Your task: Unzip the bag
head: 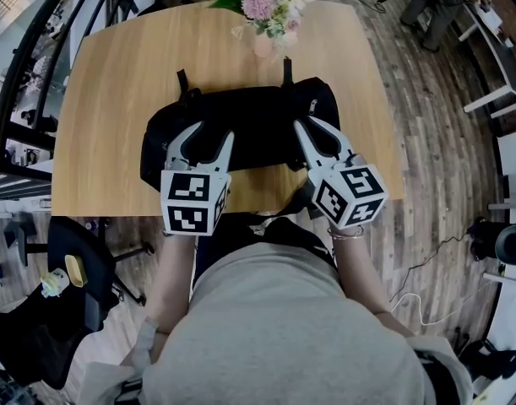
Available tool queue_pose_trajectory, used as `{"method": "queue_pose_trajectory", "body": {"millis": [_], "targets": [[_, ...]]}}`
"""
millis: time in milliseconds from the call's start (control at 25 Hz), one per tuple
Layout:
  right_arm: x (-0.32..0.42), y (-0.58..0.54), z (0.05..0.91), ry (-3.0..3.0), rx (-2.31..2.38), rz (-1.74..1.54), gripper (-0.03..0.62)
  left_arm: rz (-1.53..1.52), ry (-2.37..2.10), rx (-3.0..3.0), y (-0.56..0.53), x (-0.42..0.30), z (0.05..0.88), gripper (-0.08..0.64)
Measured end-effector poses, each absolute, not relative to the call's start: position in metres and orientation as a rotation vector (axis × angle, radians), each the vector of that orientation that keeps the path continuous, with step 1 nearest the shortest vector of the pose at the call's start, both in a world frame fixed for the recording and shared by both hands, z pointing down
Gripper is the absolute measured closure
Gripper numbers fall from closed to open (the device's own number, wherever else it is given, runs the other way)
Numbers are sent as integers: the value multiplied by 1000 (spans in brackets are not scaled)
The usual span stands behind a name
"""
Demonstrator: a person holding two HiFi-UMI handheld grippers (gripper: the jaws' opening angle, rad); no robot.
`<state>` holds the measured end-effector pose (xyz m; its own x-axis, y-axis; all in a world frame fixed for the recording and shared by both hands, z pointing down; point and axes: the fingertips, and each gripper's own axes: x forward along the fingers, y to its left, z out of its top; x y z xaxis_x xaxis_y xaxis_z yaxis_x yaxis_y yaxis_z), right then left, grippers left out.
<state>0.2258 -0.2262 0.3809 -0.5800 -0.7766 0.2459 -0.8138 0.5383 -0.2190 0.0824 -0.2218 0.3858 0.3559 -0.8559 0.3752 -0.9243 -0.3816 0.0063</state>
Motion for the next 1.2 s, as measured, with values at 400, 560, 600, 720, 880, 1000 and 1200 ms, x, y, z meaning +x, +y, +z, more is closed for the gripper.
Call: {"method": "queue_pose_trajectory", "body": {"millis": [400, 560, 600, 720, 880, 1000, 1200], "targets": [[173, -206, 388, -2701, 1102, 468, 564, 261, -1407, 2332, -203, 105, 395, 368], [163, -199, 389, -2702, 1044, 451, 565, 227, -1407, 2310, -199, 102, 397, 368], [161, -198, 389, -2701, 1034, 451, 563, 232, -1413, 2311, -198, 101, 397, 368], [159, -195, 391, -2693, 1007, 453, 565, 256, -1417, 2321, -195, 98, 398, 371], [155, -192, 392, -2692, 975, 446, 584, 206, -1412, 2328, -191, 94, 393, 450], [151, -188, 392, -2694, 941, 449, 584, 184, -1421, 2336, -189, 94, 390, 491], [147, -184, 392, -2691, 907, 447, 585, 213, -1383, 2359, -184, 103, 393, 531]]}}
